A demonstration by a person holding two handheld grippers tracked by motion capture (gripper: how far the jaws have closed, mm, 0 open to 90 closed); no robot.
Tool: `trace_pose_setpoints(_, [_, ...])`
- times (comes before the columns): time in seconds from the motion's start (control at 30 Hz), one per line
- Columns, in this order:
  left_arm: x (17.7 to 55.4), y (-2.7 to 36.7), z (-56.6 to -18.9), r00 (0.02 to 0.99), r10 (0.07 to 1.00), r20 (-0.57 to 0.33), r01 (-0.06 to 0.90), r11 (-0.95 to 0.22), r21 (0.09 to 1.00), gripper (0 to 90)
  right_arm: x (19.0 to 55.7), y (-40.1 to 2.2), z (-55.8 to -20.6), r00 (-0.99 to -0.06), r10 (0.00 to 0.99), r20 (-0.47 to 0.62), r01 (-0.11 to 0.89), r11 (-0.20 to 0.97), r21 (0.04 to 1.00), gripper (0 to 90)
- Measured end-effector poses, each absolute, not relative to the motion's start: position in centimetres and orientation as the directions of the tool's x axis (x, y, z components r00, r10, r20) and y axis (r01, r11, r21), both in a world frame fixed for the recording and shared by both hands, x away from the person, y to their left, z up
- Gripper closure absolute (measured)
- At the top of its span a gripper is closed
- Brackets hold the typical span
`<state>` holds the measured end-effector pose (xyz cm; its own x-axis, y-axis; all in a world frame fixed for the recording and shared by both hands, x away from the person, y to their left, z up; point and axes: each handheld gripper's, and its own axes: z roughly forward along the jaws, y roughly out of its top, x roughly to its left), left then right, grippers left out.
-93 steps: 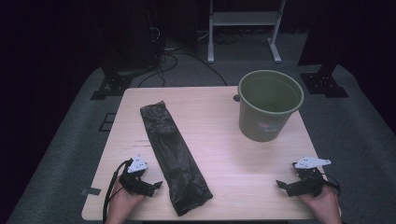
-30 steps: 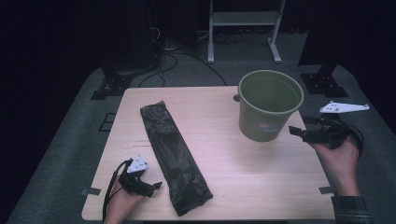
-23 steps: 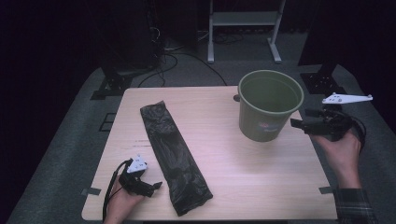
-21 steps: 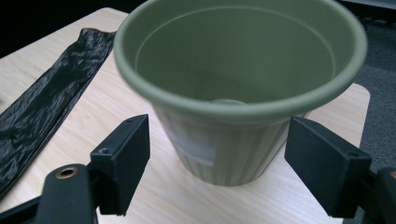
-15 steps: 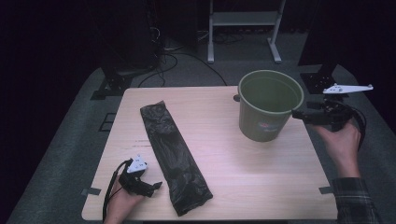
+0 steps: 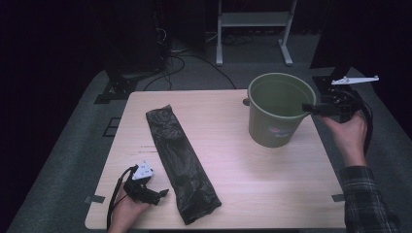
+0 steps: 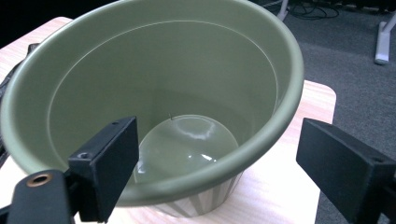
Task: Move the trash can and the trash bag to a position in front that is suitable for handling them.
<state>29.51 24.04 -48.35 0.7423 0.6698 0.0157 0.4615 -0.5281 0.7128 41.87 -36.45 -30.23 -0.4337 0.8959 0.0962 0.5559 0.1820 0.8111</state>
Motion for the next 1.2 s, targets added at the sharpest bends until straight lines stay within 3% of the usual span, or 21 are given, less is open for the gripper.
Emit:
trace_pose_setpoints(0.6, [29.5, 24.0, -48.4, 0.746, 0.666, 0.013, 0.46, -0.529, 0.714, 0.0, 45.8, -36.6, -32.3, -0.439, 0.885, 0.154, 0.656, 0.199, 0.728, 4.6])
trace_pose_setpoints(1.2, [29.5, 24.0, -48.4, 0.748, 0.664, 0.012, 0.458, -0.529, 0.714, 0.0, 45.5, -35.5, -32.8, -0.521, 0.833, 0.185, 0.666, 0.262, 0.698, 3.2])
